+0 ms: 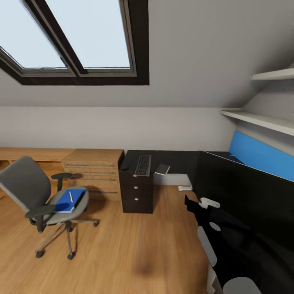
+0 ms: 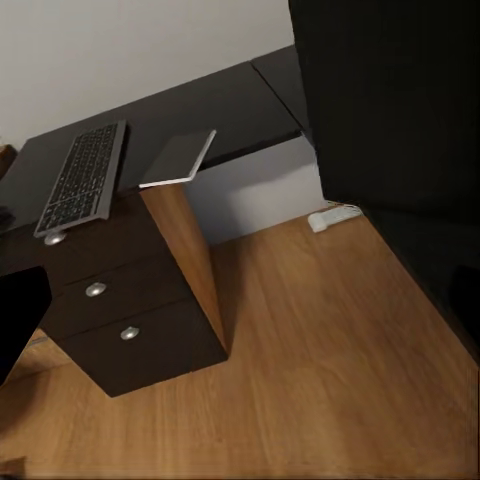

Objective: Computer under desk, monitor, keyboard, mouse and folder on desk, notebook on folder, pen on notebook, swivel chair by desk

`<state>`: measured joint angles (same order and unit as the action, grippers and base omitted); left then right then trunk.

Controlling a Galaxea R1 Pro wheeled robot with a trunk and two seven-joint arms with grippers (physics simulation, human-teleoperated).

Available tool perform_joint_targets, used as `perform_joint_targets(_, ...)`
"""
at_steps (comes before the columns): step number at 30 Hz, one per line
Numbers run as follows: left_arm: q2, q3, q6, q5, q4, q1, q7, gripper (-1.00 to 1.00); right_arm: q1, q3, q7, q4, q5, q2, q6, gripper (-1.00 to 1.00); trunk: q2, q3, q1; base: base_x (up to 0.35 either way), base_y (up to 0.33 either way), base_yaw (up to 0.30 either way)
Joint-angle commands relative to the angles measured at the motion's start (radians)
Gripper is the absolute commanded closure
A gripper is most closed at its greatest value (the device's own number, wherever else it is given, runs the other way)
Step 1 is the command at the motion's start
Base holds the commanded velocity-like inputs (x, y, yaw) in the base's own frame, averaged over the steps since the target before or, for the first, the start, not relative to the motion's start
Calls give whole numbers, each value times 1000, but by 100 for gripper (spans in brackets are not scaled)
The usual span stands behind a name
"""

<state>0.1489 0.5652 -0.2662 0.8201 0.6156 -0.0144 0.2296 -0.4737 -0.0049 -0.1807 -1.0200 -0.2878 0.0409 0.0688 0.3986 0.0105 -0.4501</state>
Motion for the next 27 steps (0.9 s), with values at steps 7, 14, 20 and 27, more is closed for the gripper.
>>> perform_joint_targets(7, 1, 8, -4, 7, 1, -1, 8, -100, 0, -2, -3, -2, -6, -1, 5, -100, 1, 1, 0, -323, -105, 0)
perform_joint_targets(14, 1, 8, -4, 7, 1, -1, 7, -100, 0, -3, -5, 0, -8, -1, 5, -100, 1, 1, 0, -333, -20, -15)
perform_joint_targets(20, 1, 8, -4, 7, 1, -1, 8, -100, 0, -3, -5, 0, -10, -1, 5, -100, 1, 1, 0, -335, -7, -151)
perform_joint_targets(27, 1, 8, -4, 7, 1, -1, 8, -100, 0, -5, -6, 0, -10, -2, 5, -100, 1, 1, 0, -300, -138, -244)
